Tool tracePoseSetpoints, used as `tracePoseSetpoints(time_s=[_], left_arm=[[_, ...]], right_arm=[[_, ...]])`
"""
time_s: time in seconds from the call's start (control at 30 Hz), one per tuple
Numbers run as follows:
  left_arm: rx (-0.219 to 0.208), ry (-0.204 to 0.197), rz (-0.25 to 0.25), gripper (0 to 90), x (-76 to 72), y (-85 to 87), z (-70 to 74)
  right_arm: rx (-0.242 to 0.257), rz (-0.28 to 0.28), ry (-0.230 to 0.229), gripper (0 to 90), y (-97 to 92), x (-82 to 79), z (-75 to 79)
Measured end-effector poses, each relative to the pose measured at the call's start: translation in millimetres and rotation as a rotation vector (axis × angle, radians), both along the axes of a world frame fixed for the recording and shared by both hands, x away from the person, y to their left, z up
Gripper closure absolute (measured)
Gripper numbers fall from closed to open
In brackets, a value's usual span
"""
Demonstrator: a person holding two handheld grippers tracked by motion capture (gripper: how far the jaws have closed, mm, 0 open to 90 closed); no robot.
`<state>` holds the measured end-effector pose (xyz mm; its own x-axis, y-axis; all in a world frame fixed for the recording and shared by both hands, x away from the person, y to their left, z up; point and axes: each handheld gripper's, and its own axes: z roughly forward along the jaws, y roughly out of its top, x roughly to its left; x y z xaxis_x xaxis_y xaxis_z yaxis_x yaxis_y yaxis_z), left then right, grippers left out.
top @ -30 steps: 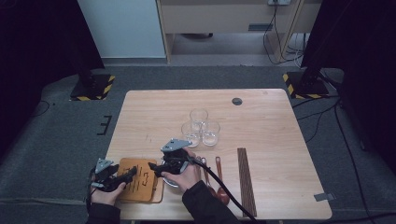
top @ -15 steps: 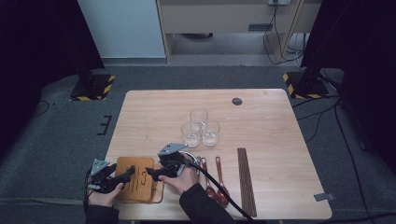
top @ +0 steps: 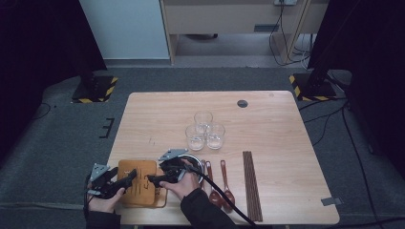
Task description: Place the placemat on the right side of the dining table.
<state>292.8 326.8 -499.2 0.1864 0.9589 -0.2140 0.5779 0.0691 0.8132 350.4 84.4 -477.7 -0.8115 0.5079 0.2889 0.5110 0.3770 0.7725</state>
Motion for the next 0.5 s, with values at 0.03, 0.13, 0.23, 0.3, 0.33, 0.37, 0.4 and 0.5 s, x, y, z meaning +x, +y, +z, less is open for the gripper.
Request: tracePoseSetpoints(time_s=[0.03, 0.13, 0.23, 0.3, 0.33, 0.37, 0.4, 0.5], left_arm=[[0.0, 0.0, 0.0, 19.9, 0.0, 0.0, 0.0], [0.0, -0.003, -0.001, 19.9, -0.2, -0.4, 0.4], [-0.002, -0.007, -0.004, 19.9, -0.7, -1.0, 1.3], [-0.003, -0.013, -0.006, 19.9, -1.2, -1.6, 2.5], [-0.005, -0.018, -0.005, 19.9, -1.5, -1.8, 3.2], [-0.006, -0.021, -0.005, 19.9, -1.7, -1.8, 3.6], [-0.01, -0.025, -0.005, 19.9, -2.1, -1.9, 4.4], [-0.015, -0.031, -0.005, 19.9, -2.8, -2.5, 5.7]], right_arm=[[0.0, 0.0, 0.0, 37.7, 0.0, 0.0, 0.0], [0.007, 0.015, 0.021, 41.1, 2.9, -0.5, -2.9], [0.007, 0.02, 0.024, 42.3, 4.0, -0.8, -3.9], [0.008, 0.023, 0.032, 44.3, 4.9, -1.1, -4.6], [0.008, 0.026, 0.033, 45.4, 5.2, -1.1, -4.9], [0.011, 0.031, 0.04, 46.5, 5.5, -1.3, -5.3], [0.012, 0.035, 0.045, 48.1, 6.2, -1.7, -5.9], [0.021, 0.046, 0.06, 50.7, 7.6, -2.1, -7.2]])
